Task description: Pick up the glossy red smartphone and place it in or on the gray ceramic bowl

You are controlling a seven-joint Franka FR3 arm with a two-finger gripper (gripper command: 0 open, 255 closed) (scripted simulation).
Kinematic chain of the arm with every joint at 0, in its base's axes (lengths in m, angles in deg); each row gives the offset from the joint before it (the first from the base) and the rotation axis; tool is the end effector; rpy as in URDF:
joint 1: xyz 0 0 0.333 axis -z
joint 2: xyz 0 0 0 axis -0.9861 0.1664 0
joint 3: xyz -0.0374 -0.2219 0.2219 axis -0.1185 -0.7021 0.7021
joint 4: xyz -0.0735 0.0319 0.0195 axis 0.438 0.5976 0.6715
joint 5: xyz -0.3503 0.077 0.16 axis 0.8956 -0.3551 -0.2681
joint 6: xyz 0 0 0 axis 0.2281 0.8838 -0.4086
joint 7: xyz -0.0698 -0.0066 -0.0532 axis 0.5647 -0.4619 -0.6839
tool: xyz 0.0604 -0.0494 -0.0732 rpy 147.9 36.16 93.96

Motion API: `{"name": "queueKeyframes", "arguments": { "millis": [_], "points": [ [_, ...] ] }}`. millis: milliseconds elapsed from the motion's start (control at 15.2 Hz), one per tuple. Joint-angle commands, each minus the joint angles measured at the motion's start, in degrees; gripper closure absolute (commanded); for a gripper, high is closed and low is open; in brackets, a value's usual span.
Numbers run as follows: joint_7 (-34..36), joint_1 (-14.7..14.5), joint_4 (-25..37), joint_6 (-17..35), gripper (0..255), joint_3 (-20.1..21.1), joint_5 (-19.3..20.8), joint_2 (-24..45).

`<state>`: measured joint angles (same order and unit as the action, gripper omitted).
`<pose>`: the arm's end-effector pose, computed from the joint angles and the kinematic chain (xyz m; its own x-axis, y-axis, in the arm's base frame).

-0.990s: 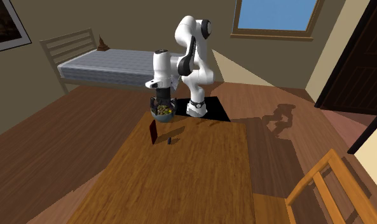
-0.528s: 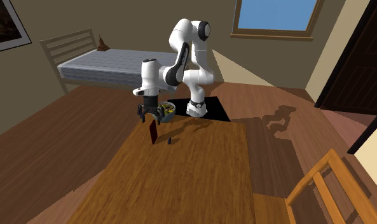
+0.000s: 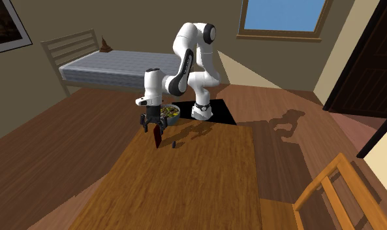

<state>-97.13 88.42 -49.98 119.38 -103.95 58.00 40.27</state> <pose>0.3799 -0.3425 0.3765 0.8587 -0.3843 0.3391 -0.3945 -0.9180 -0.0413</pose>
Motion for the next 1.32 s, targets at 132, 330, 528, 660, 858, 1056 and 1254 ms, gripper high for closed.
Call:
{"name": "queueKeyframes", "arguments": {
  "millis": [132, 330, 528, 660, 858, 1056, 1254],
  "points": [
    [-0.25, -0.08, 0.05, 0.19, 0, -0.05, -0.35, 0.28],
    [-0.24, -0.07, 0.05, 0.19, 0, -0.04, -0.34, 0.26],
    [-0.24, -0.07, 0.05, 0.19, 255, -0.04, -0.34, 0.26],
    [-0.24, -0.07, 0.05, 0.19, 255, -0.04, -0.34, 0.26],
    [-0.24, -0.07, 0.05, 0.19, 255, -0.04, -0.34, 0.26],
    [-0.25, -0.08, 0.05, 0.19, 255, -0.05, -0.36, 0.28],
    [1.78, 0.42, 0.9, -2.01, 255, 0.35, 2.11, -1.48]
  ]
}}
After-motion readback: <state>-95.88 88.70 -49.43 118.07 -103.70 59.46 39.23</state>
